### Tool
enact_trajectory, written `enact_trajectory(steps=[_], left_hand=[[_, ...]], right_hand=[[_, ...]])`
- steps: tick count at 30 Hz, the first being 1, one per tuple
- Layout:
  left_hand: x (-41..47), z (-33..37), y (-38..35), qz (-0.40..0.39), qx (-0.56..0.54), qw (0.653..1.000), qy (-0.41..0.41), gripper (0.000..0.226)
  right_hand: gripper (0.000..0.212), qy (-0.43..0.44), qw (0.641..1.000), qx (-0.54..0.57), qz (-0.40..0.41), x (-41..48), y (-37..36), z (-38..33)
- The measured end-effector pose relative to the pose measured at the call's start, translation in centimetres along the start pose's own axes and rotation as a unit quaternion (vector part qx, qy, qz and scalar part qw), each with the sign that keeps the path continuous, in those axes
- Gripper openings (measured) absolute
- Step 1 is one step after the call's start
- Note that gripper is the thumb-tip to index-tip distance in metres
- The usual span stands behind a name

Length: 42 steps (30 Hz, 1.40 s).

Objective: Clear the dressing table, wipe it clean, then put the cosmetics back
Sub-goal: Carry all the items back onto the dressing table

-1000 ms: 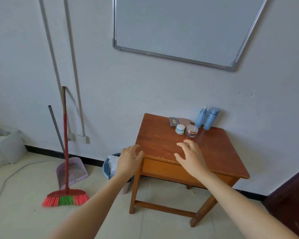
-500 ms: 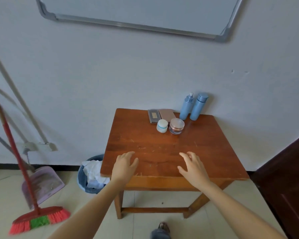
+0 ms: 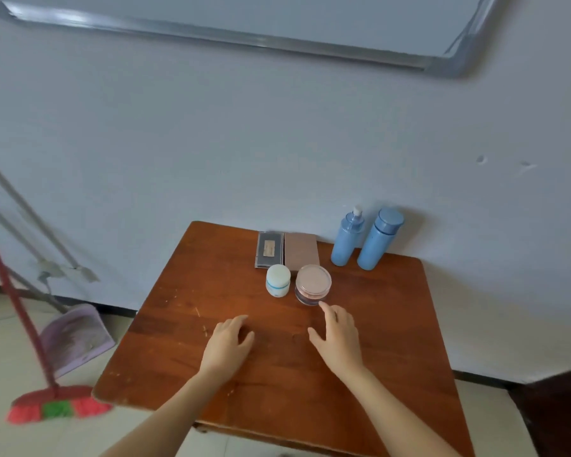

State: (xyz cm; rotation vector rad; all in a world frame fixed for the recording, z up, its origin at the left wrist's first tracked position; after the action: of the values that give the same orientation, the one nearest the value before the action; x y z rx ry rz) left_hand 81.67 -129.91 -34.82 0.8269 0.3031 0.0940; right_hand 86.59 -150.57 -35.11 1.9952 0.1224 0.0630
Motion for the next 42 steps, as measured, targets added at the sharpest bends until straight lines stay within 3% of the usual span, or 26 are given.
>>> enact_trajectory(steps=[12, 22, 30, 33, 42], left_hand=[[4.3, 1.9, -0.1, 0.023, 0.001, 1.000, 0.003, 0.046], [5.6, 1.7, -0.2, 0.050, 0.039, 0.998, -0.026, 0.047], [9.8, 5.9, -1.0, 0.033, 0.048, 0.995, -0.080, 0.062], [10.6, 6.4, -1.8, 0.006, 0.074, 0.994, -0.076, 0.063], [10.0, 5.9, -2.0, 0.029, 0.081, 0.994, -0.069, 0.062]], right_hand=[[0.072, 0.028, 0.995, 0.011, 0.091, 4.9, -0.3, -0.7], [0.050, -0.035, 0.986, 0.107, 0.126, 7.4, -1.1, -2.2], [0.045, -0.037, 0.989, 0.104, 0.097, 7.7, -1.1, -2.2], [0.045, -0.034, 0.991, 0.091, 0.088, 7.7, -1.1, -2.4], [0.041, -0.045, 0.994, 0.101, 0.011, 8.1, -0.6, -2.6]])
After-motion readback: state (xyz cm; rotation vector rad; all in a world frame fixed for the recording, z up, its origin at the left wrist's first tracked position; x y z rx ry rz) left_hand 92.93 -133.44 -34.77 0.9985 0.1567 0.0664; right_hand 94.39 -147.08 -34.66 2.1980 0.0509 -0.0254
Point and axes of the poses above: each hand's wrist, its own x-axis towards the middle knuckle, its own y-axis out of the back of the hand, z = x × y, the point moved 4 cm from there along x, towards the middle knuckle, and after that the axes turned 2 degrees about -y, right-handed, at the moved point
